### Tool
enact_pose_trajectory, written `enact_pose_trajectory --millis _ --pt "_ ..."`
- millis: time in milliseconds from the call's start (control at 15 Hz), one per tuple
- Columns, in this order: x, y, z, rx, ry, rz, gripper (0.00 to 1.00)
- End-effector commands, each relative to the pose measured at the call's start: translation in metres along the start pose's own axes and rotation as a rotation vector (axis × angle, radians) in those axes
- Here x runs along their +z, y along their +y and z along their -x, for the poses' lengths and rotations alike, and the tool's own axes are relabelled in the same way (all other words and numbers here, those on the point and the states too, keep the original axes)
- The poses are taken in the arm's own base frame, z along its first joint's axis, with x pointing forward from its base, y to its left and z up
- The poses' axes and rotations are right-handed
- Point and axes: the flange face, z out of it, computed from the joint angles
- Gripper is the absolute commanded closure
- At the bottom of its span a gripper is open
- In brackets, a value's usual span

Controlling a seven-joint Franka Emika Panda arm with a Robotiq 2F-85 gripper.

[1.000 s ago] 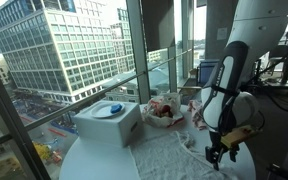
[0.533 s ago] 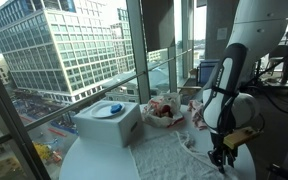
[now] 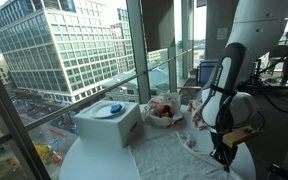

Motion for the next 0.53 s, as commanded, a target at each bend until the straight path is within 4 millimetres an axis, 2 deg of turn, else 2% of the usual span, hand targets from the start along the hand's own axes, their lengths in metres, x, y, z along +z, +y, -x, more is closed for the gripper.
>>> enact_pose_trajectory --millis 0,267,467 --pt "-0.013 0.002 -0.005 0.047 -0.012 0.007 0.96" --pt "-0.036 -0.004 -0.008 0.044 0.024 0.024 0.96" --pt "-0.054 -0.023 -0.008 -0.013 0.060 0.033 0.96"
